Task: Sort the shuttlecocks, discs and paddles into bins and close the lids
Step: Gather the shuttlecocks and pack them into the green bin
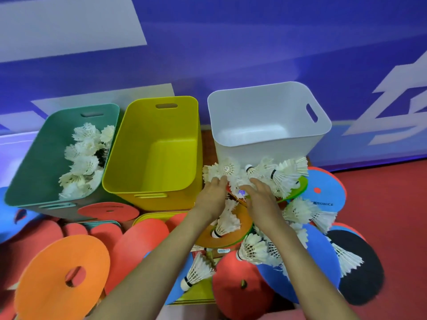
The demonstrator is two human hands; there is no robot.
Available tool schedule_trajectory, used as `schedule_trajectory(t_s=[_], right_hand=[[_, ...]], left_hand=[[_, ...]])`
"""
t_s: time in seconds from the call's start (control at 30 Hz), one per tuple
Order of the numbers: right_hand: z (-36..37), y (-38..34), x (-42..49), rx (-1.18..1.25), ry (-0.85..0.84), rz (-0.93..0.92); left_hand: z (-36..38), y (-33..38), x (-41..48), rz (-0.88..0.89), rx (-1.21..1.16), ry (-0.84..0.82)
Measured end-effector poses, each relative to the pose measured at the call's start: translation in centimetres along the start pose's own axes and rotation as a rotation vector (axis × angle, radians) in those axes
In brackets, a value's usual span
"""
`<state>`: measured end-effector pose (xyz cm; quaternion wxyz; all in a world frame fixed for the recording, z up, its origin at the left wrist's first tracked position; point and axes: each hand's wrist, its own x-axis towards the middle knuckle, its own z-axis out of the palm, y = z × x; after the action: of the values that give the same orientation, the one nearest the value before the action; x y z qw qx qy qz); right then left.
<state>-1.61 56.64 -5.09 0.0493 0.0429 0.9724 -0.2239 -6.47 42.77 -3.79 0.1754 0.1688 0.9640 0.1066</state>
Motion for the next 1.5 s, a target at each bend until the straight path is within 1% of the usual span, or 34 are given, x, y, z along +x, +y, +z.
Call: schedule_trajectory(t_s=[0.13,0.23,0.3,0.43,0.53,0.67,0.83,0.93,1.03,1.13,1.23,1.33,1.43,1.5], right_hand=[[0.0,0.2,0.5,0.032,0.024,0.022],[-0.1,0.4,0.7,0.087,0.047,0.025],[-0.2,0.4,0.6,0.114,0.075,0.018],[-0.9,-0.2,0.0,0.180,0.193,-0.007],[-1.5,-1.2,-0.6,0.242,0.262,-0.057],[-2.8,-3.8,-1.6,0.334,0.366,-0.147],[-3.6,-8.4,-2.1,0.470,0.426,-0.305],[-3.2,-11.8,-1.7,0.537,0.425,-0.381],[-2.2,-15.4,-0.8,0.542,0.405,-0.444],[-1.1,-18.5,0.5,0.528,0.389,-0.478],[0.2,-22.3,1.8,0.527,0.362,-0.493],[1.8,-26.0,3.5,0.484,0.347,-0.503],[3.4,-29.4,5.4,0.454,0.298,-0.480],[4.3,-31.3,6.6,0.438,0.283,-0.472]], left_hand=[[0.2,-0.3,-0.6,-0.025,0.080,0.108],[0.2,-0.6,-1.4,-0.031,0.072,0.209],[0.1,-0.8,-2.1,-0.023,0.020,0.274],[-0.2,-1.5,-4.0,0.019,-0.159,0.390],[-0.8,-1.7,-5.5,0.070,-0.266,0.484],[-2.2,-2.2,-7.5,0.082,-0.327,0.606],[-4.0,-5.1,-10.5,0.133,-0.387,0.769],[-5.1,-8.1,-12.3,0.093,-0.385,0.846],[-6.3,-12.1,-13.7,0.020,-0.364,0.918],[-7.3,-16.3,-14.4,-0.097,-0.352,0.949],[-8.5,-21.6,-14.6,-0.214,-0.338,0.934],[-10.1,-26.6,-14.3,-0.310,-0.314,0.874],[-11.8,-31.0,-13.1,-0.356,-0.236,0.783],[-12.9,-33.4,-11.8,-0.366,-0.208,0.755]])
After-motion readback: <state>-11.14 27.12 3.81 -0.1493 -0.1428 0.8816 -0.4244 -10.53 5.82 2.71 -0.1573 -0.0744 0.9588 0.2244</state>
